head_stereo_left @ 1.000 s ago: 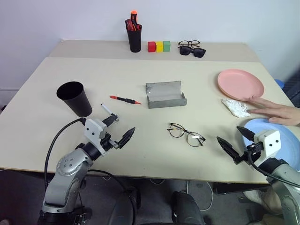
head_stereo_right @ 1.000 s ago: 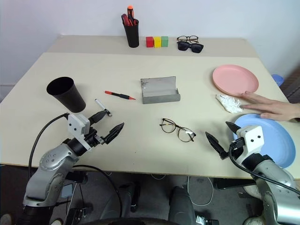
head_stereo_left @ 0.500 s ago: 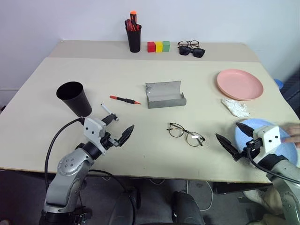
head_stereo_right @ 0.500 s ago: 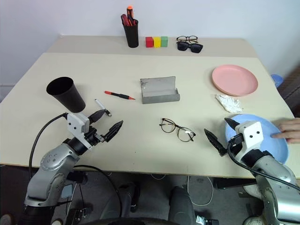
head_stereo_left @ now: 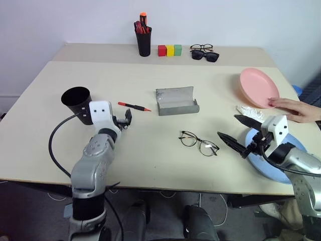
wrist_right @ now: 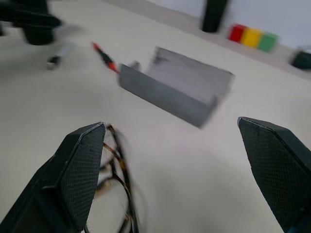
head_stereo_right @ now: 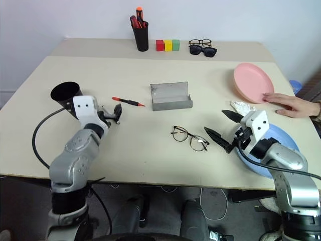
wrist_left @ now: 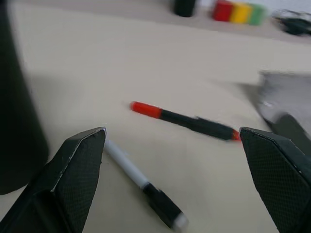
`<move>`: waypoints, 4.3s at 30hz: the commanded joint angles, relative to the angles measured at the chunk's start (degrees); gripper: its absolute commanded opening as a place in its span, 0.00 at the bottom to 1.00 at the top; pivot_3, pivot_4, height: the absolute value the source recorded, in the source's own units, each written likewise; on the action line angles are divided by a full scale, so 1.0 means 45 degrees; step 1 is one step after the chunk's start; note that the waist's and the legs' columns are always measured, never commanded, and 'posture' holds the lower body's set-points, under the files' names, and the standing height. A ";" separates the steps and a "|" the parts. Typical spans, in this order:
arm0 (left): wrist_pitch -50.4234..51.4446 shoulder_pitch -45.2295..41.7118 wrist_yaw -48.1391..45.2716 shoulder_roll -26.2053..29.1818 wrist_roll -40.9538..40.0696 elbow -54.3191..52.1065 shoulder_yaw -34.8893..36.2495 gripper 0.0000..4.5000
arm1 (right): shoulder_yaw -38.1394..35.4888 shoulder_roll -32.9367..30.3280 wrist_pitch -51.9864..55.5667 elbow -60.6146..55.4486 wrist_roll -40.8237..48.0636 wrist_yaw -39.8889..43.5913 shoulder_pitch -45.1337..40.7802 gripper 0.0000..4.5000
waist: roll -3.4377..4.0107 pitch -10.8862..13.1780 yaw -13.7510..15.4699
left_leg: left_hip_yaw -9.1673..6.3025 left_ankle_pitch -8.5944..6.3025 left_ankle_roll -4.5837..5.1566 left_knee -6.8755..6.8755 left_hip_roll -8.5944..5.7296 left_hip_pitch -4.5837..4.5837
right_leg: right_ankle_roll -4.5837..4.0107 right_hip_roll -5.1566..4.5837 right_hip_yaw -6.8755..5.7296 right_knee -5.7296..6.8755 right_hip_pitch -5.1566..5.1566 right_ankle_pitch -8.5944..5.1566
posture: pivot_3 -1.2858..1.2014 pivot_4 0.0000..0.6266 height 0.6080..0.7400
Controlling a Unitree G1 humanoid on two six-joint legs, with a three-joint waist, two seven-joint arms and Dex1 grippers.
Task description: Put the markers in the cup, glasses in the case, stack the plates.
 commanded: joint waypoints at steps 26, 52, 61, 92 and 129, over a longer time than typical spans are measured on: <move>0.3296 -0.5554 0.5082 -0.1684 0.0456 0.5948 0.4707 0.02 | 0.1123 -0.0460 -0.0672 0.1238 -0.0261 0.1650 -0.2674 1.00 | -0.0111 0.0067 0.0352 | -0.0001 0.0014 -0.0053 -0.0003 -0.0021 -0.0003 | 0.0085 -0.0008 0.0001 0.0013 -0.0004 0.0034 | 0.52 0.24 1.00; -1.1796 -0.2168 0.1106 0.4123 0.5368 0.4503 -0.2847 0.02 | 0.1542 0.0435 -0.0931 0.1974 -0.0164 0.1193 -0.3764 1.00 | -0.0084 0.0057 0.0287 | 0.0021 0.0035 -0.0061 -0.0050 0.0007 -0.0005 | -0.0038 0.0012 0.0017 -0.0015 -0.0041 0.0077 | 0.52 0.24 1.00; -1.4523 -0.2739 0.2734 0.5085 0.6679 0.8124 -0.1760 0.02 | 0.2102 0.1733 -0.0725 0.1608 0.0827 0.1517 -0.5028 1.00 | -0.0085 0.0059 0.0345 | 0.0024 0.0037 -0.0061 -0.0034 -0.0005 -0.0020 | 0.0041 0.0008 0.0015 -0.0016 -0.0034 0.0118 | 0.52 0.24 1.00; -0.2300 -0.5457 -0.3316 0.3020 0.2347 0.5635 -0.2537 0.69 | 0.2137 0.1438 -0.0242 0.1473 0.0391 0.0868 -0.5352 1.00 | -0.0103 0.0071 0.0226 | 0.0012 0.0060 -0.0095 -0.0011 -0.0002 -0.0026 | 0.0079 0.0007 0.0015 0.0132 -0.0098 0.0092 | 0.52 0.24 1.00; -0.0757 -1.0523 -0.3442 0.3441 0.1889 1.2433 -0.4221 0.69 | 0.1757 0.1107 -0.1171 0.2017 0.0106 0.0714 -0.4560 1.00 | -0.0174 0.0127 0.0072 | 0.0017 0.0069 -0.0112 -0.0042 -0.0019 -0.0029 | 0.0090 0.0001 0.0019 0.0127 -0.0110 0.0084 | 0.52 0.24 1.00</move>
